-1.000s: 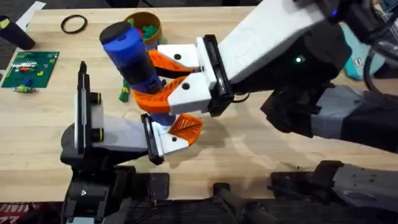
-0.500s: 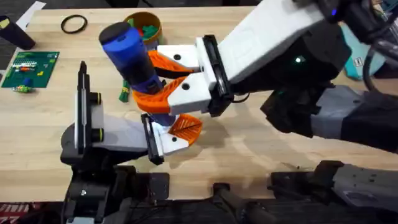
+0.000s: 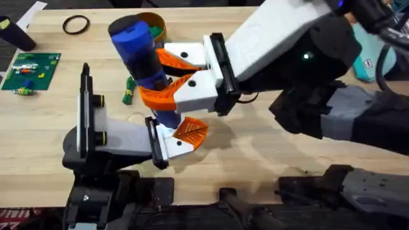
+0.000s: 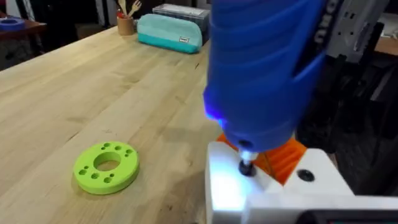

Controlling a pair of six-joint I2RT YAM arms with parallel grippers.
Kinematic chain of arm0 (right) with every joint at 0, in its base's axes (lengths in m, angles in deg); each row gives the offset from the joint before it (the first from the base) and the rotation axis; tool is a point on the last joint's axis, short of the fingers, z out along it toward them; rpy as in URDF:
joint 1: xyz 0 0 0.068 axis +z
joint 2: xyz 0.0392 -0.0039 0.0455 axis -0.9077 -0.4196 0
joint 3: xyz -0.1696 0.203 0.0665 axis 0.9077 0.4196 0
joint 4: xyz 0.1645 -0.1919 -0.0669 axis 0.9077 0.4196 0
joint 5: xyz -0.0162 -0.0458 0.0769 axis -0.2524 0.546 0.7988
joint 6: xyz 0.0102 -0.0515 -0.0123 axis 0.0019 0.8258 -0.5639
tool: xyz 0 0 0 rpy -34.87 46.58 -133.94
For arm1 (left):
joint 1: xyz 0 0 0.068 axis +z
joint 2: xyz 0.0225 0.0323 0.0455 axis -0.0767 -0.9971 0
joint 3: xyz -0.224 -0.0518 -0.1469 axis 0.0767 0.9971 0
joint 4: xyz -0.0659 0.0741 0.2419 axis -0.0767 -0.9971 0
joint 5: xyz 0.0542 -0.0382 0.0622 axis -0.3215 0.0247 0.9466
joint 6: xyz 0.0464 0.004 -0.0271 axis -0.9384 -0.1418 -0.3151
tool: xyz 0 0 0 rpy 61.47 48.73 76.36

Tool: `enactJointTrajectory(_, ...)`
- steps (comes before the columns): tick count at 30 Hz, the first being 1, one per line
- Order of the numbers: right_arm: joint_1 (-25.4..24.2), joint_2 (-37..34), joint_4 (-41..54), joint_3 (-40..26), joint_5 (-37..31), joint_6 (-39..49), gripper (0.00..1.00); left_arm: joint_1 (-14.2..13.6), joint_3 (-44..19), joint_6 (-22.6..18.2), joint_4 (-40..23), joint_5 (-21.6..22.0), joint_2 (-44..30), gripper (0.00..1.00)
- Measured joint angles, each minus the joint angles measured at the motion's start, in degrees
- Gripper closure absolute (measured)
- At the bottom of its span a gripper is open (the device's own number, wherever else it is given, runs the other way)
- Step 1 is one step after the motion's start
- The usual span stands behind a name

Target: Pick up the gripper from the table and insert it into the empty holder that is missing its gripper. Then pick up a screw, insert it into the mounting hole, and use the screwdriver to tighten it. Finally, clean up the table by picking up the vegetable and placing it into the bucket.

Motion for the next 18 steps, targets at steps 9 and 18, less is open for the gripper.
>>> enactJointTrajectory(9,-0.01,-0.02,-0.4,0.0,0.74,-0.01,0.918,0.0,0.0,-0.01,0.01,-0.02,0.0,0.992)
enactJointTrajectory(18,-0.03,-0.02,-0.75,0.0,2.49,0.0,0.918,0.0,0.0,0.0,-0.01,-0.15,0.0,0.992)
